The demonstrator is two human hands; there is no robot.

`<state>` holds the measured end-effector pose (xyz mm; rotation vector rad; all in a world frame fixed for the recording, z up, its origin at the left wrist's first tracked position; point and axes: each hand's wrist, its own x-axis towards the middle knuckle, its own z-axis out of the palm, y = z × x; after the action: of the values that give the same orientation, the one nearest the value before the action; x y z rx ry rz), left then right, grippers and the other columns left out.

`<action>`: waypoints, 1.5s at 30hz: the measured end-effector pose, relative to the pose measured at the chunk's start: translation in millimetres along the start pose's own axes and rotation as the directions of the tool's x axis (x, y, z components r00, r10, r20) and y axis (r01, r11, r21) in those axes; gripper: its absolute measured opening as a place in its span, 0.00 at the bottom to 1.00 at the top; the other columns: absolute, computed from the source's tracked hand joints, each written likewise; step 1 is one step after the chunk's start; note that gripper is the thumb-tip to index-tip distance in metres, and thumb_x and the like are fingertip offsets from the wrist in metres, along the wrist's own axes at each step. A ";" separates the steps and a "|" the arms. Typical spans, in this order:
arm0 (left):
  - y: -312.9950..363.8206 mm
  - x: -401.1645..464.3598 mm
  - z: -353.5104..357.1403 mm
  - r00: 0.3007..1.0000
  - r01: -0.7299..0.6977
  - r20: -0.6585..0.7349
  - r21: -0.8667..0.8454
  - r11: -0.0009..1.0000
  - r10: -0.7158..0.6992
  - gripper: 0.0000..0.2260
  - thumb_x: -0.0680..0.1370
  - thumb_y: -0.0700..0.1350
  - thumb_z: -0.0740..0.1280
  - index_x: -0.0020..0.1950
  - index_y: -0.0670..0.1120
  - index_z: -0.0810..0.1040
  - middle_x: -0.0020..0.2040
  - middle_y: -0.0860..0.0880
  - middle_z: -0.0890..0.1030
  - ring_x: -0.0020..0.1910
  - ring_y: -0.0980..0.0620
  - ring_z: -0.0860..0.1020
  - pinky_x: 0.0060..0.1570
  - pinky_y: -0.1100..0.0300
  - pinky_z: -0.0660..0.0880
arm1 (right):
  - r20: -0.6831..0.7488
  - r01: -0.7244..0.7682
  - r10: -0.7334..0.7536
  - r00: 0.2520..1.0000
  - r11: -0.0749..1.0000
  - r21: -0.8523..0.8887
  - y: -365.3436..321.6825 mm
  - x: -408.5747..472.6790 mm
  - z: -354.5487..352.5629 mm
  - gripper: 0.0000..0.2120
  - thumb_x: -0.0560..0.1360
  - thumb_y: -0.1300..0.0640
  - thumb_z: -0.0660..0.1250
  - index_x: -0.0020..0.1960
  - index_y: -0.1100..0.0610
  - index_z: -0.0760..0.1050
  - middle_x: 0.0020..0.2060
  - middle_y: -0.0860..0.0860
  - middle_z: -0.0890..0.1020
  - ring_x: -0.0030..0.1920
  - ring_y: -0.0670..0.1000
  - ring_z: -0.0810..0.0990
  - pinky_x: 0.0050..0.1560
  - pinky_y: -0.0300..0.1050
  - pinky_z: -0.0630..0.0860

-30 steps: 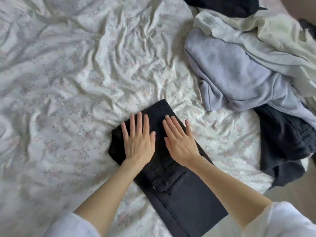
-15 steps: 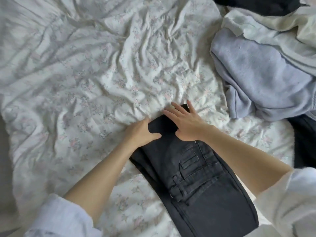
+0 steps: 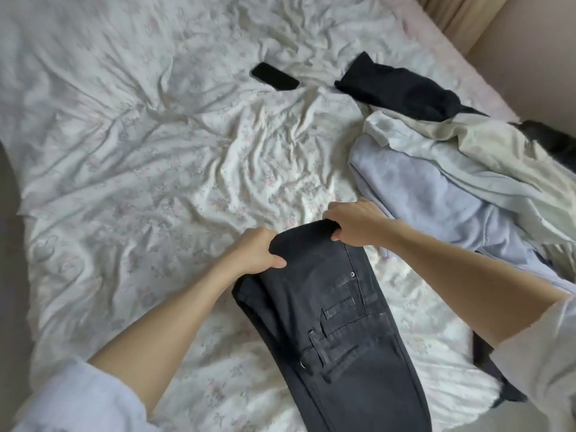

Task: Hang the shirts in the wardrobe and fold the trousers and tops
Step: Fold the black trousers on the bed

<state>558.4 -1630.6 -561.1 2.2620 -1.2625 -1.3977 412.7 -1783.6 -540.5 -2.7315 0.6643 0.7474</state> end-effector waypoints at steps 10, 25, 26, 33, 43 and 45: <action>69.2 -3.2 -76.3 0.690 0.092 -0.687 0.396 0.913 0.229 0.07 0.77 0.43 0.66 0.48 0.40 0.72 0.43 0.43 0.79 0.43 0.41 0.78 0.33 0.55 0.63 | -0.662 -0.153 0.156 0.733 0.986 0.063 8.1 10.7 -67.2 0.09 0.75 0.59 0.63 0.55 0.58 0.74 0.52 0.54 0.73 0.54 0.55 0.73 0.52 0.50 0.61; 61.2 -106.8 103.4 0.721 -0.341 -0.376 0.539 0.770 0.582 0.24 0.61 0.38 0.76 0.56 0.40 0.80 0.52 0.44 0.82 0.46 0.42 0.80 0.39 0.51 0.79 | -0.535 0.124 -0.108 0.838 0.992 -0.007 19.1 -151.8 69.1 0.19 0.52 0.71 0.73 0.42 0.64 0.78 0.49 0.57 0.83 0.47 0.58 0.83 0.50 0.48 0.77; 59.5 -111.9 115.6 0.775 -0.355 -0.296 0.526 0.773 0.558 0.25 0.64 0.40 0.75 0.61 0.41 0.78 0.57 0.43 0.80 0.51 0.42 0.79 0.44 0.50 0.79 | -0.502 0.138 -0.124 0.856 0.990 -0.010 18.4 -162.7 82.7 0.20 0.50 0.71 0.73 0.42 0.65 0.78 0.50 0.58 0.83 0.50 0.59 0.83 0.48 0.49 0.79; 38.8 -113.7 209.1 0.888 -0.424 0.084 0.527 0.736 0.451 0.26 0.78 0.56 0.58 0.73 0.47 0.62 0.73 0.48 0.63 0.69 0.47 0.61 0.63 0.52 0.63 | -0.225 0.079 -0.066 0.972 0.996 0.052 17.7 -207.9 182.5 0.21 0.57 0.71 0.74 0.50 0.64 0.78 0.59 0.58 0.79 0.60 0.59 0.77 0.53 0.49 0.78; -17.2 -14.4 209.9 0.971 -0.005 -0.191 0.584 0.812 0.144 0.27 0.80 0.60 0.42 0.75 0.54 0.36 0.76 0.51 0.36 0.75 0.44 0.35 0.69 0.39 0.36 | -0.222 -0.049 0.063 0.973 0.996 0.068 -0.9 -166.7 216.2 0.22 0.75 0.57 0.63 0.69 0.56 0.68 0.70 0.56 0.68 0.71 0.57 0.65 0.70 0.62 0.59; -25.0 2.3 199.2 0.976 0.037 -0.201 0.535 0.844 0.085 0.28 0.78 0.62 0.39 0.74 0.55 0.34 0.76 0.51 0.36 0.75 0.45 0.36 0.70 0.40 0.36 | -0.182 -0.076 0.087 0.980 0.995 0.064 -0.2 -135.6 211.6 0.25 0.80 0.51 0.52 0.76 0.52 0.52 0.76 0.52 0.51 0.76 0.53 0.48 0.73 0.61 0.45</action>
<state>412.0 -1566.7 -682.8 2.6358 -1.7647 -0.8105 219.2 -1663.7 -647.1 -2.7575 0.8278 0.4873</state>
